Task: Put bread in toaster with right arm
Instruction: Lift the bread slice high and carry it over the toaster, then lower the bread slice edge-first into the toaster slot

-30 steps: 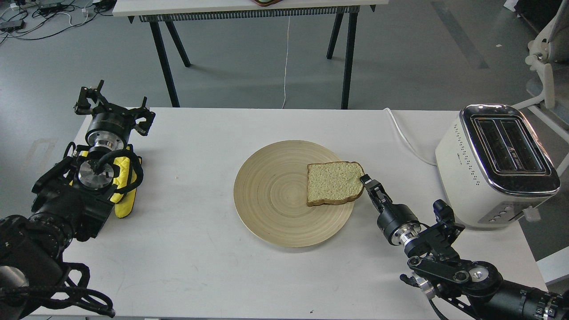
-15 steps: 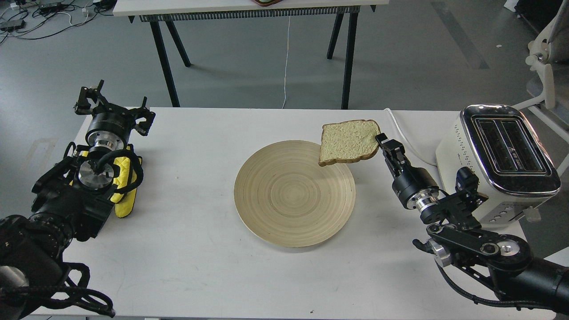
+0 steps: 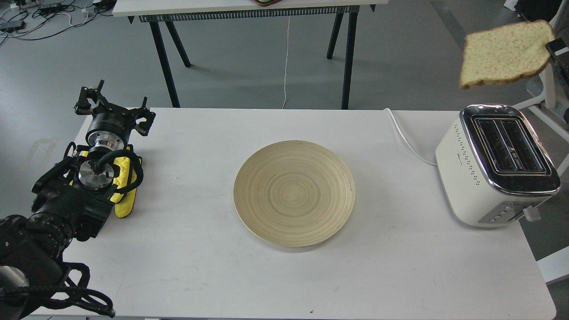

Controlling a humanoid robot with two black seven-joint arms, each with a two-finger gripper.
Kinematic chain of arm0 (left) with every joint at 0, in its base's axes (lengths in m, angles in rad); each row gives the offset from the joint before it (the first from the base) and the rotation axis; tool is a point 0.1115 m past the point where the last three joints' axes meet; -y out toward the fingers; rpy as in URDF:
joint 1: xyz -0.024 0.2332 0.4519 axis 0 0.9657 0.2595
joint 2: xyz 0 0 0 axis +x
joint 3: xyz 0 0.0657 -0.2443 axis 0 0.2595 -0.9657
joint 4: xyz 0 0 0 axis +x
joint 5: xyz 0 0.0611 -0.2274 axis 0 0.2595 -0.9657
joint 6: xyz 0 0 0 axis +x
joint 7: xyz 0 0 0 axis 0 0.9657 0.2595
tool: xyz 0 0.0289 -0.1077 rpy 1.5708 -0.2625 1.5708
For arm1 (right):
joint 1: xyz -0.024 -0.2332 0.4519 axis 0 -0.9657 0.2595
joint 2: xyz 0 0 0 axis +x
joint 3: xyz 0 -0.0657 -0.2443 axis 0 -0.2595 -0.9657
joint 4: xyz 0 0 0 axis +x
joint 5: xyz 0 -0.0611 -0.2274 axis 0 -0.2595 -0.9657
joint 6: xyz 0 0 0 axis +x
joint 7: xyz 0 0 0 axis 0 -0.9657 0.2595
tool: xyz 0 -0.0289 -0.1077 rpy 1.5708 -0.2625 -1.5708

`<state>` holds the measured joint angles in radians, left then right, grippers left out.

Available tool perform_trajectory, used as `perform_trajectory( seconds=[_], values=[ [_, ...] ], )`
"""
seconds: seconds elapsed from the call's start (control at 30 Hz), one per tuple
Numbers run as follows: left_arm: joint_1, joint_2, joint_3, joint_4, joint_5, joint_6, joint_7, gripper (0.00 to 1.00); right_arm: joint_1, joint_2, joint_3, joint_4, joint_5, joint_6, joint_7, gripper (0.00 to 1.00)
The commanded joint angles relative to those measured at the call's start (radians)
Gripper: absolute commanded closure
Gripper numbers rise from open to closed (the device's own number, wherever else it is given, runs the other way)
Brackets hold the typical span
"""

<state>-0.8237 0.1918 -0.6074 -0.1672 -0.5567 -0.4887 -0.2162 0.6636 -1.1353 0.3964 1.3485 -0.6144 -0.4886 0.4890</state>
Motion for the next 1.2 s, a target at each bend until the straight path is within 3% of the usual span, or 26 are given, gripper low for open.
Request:
perform_trajectory(
  seconds=[0.0,0.2,1.17],
  values=[
    [0.0,0.0,0.0,0.0,0.0,0.0,0.0,0.0,-0.013,-0.112,-0.03,0.0,-0.039,0.0,0.0,1.0],
    [0.0,0.0,0.0,0.0,0.0,0.0,0.0,0.0,-0.013,-0.201,-0.152,-0.002,-0.054,0.0,0.0,1.0],
    [0.0,0.0,0.0,0.0,0.0,0.0,0.0,0.0,-0.033,-0.17,-0.306,0.035,-0.076,0.0,0.0,1.0]
  ],
)
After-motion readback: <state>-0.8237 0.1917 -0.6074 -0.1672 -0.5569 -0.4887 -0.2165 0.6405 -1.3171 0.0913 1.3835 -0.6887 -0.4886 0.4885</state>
